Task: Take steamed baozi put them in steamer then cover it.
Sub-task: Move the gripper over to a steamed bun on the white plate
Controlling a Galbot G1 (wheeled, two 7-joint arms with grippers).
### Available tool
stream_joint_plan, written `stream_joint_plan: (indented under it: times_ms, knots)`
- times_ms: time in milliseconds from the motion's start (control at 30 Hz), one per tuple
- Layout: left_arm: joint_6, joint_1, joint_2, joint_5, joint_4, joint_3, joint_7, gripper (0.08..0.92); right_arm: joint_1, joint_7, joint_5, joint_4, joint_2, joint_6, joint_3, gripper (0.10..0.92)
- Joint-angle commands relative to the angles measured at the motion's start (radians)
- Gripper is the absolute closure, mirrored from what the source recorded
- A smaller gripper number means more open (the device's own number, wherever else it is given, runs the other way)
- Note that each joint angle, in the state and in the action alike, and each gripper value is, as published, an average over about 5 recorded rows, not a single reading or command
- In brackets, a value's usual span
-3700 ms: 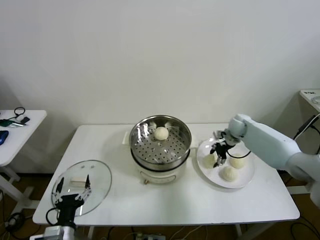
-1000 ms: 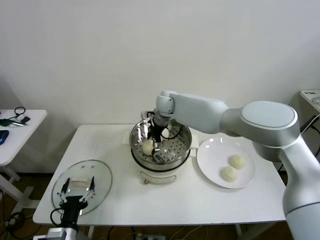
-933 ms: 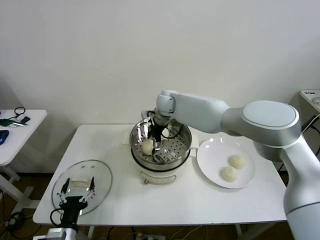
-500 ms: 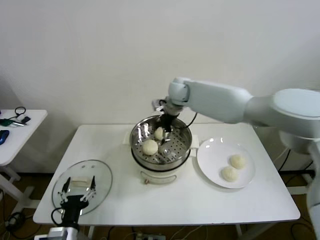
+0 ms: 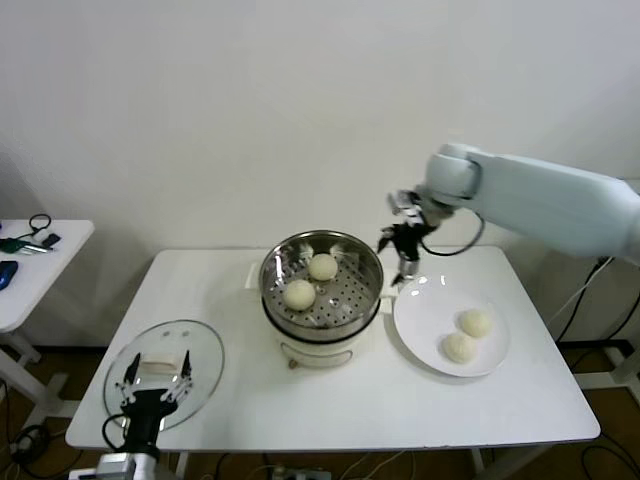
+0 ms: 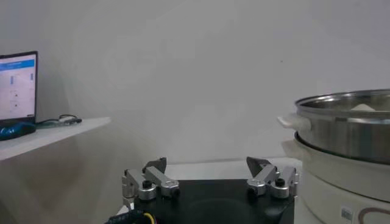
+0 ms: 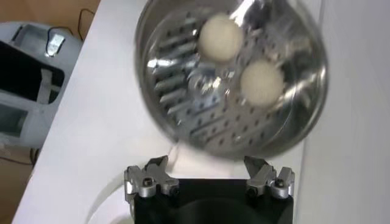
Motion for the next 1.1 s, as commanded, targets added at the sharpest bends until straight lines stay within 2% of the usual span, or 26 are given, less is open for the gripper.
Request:
stream_joint_plan:
  times_ms: [33,233,500,867,1100]
  knots:
    - [0.002,0.003,-0.004,0.004,-0.004,-0.001,0.001,0.177,-0.146,-0.008,-0.173,0.095,-0.241,0.009,0.062,0.203]
    - [0.003,0.008,-0.010,0.015,-0.006,-0.001,0.001,0.177,-0.284,-0.016,-0.287,0.051,-0.270,0.028,0.146,0.203]
    - [0.014,0.013,-0.014,0.020,-0.020,-0.004,-0.006,0.177,-0.443,-0.018,-0.367,-0.045,-0.251,0.047,0.265,0.203]
    - [0.013,0.028,-0.018,0.021,-0.013,-0.014,-0.001,0.177,-0.537,-0.005,-0.411,-0.193,-0.122,0.074,0.338,0.203]
    - [0.011,0.022,-0.028,0.011,0.001,-0.031,-0.002,0.177,-0.533,-0.008,-0.407,-0.224,-0.076,0.078,0.323,0.203]
